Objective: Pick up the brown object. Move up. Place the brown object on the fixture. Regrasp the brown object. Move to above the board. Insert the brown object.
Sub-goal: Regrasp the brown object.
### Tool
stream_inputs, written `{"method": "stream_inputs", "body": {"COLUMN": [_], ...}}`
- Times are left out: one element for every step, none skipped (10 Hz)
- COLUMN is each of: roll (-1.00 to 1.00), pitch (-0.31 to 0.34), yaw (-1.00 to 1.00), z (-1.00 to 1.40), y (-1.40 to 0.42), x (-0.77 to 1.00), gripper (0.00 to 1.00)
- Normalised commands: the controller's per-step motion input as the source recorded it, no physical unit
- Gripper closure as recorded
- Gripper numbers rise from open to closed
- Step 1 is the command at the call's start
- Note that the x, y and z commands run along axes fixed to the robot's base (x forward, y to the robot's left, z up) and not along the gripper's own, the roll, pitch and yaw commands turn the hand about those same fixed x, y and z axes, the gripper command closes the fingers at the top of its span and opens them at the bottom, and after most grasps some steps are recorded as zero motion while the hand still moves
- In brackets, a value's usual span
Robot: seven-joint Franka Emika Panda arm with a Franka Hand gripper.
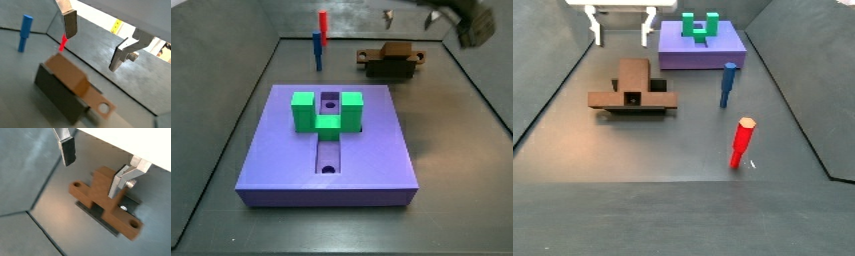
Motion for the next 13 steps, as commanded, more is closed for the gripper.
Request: {"method": "stream_inputs", "body": {"roll": [0.35, 0.14, 0.06, 0.16, 0.17, 0.15, 0.13, 0.22, 0.22, 0.27, 0.3, 0.31, 0.34], "pitch": [0.28, 0.089, 0.0, 0.011, 0.0, 0.0, 0.0, 0.043, 0.071, 0.103, 0.086, 0.051, 0.037], "yaw": [0.23, 0.18, 0.17, 0.15, 0.15, 0.16, 0.16, 0.21, 0.21, 0.17, 0.15, 0.15, 0.12], "z": [-0.3, -0.29, -0.23, -0.25, -0.21, -0.23, -0.21, -0.21, -0.21, -0.09, -0.19, -0.24, -0.34], "y": [-0.16, -0.11, -0.09, -0.05, -0.06, -0.11, -0.11, -0.09, 0.0, 0.15, 0.17, 0.15, 0.05], "x": [0.0, 0.0, 0.0, -0.05, -0.23, -0.05, 0.0, 0.35, 0.35, 0.29, 0.24, 0.15, 0.09], "gripper": [0.0, 0.0, 0.0, 0.0, 0.0, 0.0, 0.0, 0.0, 0.0, 0.0, 0.0, 0.0, 0.0]}}
